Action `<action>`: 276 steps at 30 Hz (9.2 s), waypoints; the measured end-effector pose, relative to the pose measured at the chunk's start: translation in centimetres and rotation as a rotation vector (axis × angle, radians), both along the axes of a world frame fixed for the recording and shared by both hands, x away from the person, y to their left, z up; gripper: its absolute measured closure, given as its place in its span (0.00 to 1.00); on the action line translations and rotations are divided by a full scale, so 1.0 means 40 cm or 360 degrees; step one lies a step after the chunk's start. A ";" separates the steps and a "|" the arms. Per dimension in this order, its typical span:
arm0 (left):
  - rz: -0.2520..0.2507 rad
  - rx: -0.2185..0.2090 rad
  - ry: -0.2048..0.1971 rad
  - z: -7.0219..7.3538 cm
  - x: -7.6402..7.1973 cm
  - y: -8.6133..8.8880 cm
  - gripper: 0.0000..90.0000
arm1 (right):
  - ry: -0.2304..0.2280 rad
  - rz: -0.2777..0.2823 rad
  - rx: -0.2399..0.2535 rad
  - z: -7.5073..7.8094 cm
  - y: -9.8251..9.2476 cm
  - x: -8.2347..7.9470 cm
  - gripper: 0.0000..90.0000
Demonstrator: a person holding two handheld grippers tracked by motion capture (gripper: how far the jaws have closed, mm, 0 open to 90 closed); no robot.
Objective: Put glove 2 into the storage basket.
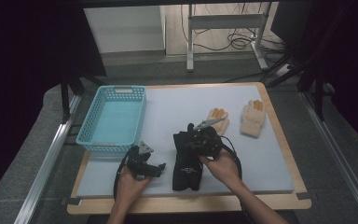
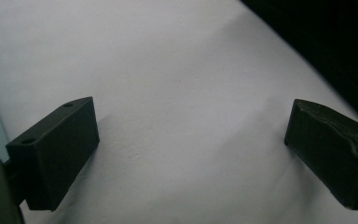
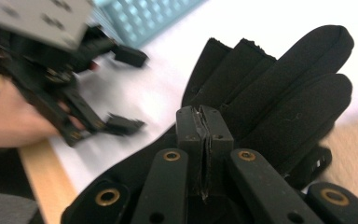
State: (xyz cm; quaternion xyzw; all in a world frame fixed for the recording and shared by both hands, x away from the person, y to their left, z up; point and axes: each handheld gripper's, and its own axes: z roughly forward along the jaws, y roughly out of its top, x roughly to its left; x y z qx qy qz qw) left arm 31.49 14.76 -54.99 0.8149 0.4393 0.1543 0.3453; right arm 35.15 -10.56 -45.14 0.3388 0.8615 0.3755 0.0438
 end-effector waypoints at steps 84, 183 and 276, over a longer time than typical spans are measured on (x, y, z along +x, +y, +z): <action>-0.0035 -0.0003 0.0003 -0.006 -0.038 0.120 0.04 | -0.0313 -0.0306 -0.0134 -0.171 -0.356 0.009 0.34; 0.0224 0.0092 -0.0004 0.308 0.136 0.047 0.65 | -0.0330 -0.0370 -0.0175 -0.198 -0.392 0.025 0.26; -0.0097 -0.0164 -0.0168 0.287 0.087 0.141 0.01 | -0.0339 -0.0376 -0.0183 -0.198 -0.390 0.024 0.25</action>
